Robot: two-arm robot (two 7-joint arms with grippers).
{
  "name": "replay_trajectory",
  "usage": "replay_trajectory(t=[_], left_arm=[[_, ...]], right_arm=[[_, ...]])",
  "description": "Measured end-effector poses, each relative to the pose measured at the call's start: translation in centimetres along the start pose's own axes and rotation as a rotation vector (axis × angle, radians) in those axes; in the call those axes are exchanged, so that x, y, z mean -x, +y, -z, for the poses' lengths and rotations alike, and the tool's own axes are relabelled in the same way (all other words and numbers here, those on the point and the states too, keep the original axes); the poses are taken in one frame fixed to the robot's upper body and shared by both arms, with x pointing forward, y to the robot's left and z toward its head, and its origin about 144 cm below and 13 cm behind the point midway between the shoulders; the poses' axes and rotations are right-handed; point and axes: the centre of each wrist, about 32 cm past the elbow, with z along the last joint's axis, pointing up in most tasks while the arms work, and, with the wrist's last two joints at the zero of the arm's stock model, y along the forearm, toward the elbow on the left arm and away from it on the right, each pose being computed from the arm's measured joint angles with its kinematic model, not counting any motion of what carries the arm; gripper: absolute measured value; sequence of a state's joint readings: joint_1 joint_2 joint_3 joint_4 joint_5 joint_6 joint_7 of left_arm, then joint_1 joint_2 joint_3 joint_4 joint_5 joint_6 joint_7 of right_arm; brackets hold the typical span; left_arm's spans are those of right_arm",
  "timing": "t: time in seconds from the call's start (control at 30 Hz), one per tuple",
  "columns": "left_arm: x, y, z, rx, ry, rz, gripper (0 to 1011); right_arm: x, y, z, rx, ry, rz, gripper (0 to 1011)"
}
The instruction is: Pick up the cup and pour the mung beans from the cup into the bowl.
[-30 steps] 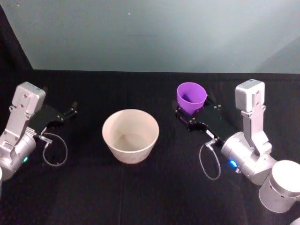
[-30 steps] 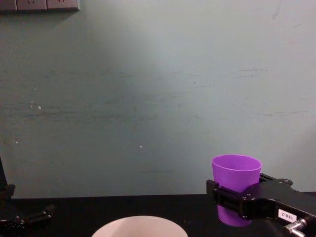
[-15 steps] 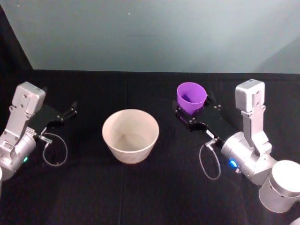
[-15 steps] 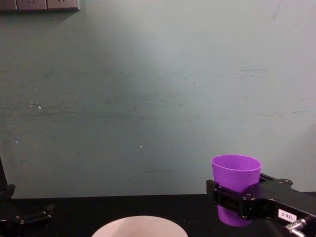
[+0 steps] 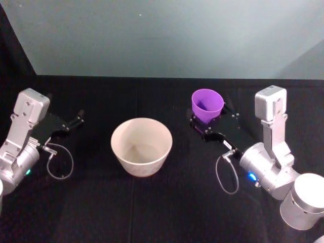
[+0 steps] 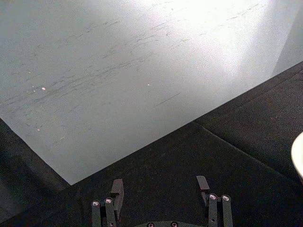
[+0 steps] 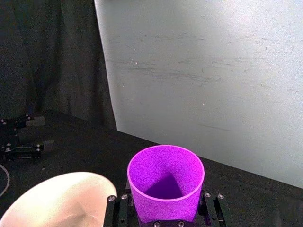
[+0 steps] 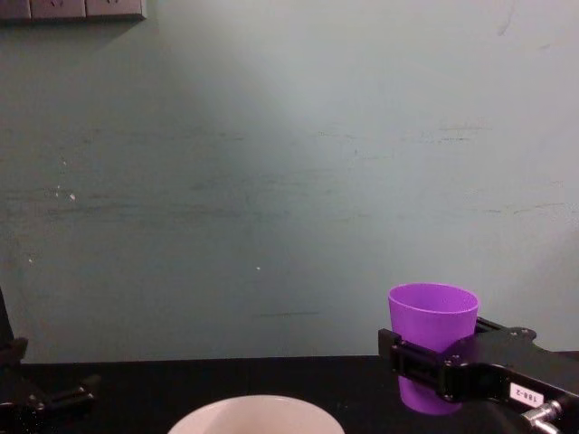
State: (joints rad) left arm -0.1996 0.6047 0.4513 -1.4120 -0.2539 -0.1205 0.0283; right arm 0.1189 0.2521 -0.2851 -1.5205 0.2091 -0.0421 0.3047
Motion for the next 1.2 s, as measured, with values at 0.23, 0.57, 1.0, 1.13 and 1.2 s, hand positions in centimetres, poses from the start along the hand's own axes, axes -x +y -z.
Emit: replay_trajectory(t=[0.23, 0.57, 1.0, 1.13, 1.2], left_arm=[[0.0, 0.0, 0.0, 0.000, 0.000, 0.000, 1000], [0.0, 0.0, 0.0, 0.000, 0.000, 0.000, 1000], [0.0, 0.0, 0.0, 0.000, 0.000, 0.000, 1000], [0.0, 0.0, 0.0, 0.000, 0.000, 0.000, 1000], [0.0, 0.0, 0.0, 0.000, 0.000, 0.000, 1000]], right_arm=[[0.0, 0.0, 0.0, 0.000, 0.000, 0.000, 718], [0.0, 0.0, 0.0, 0.000, 0.000, 0.000, 718], [0.8, 1.7, -3.3, 0.088, -0.241, -0.024, 718], [1.2, 2.6, -4.7, 0.119, -0.361, -0.044, 718], [1.6, 3.2, -5.4, 0.135, -0.429, -0.057, 718]])
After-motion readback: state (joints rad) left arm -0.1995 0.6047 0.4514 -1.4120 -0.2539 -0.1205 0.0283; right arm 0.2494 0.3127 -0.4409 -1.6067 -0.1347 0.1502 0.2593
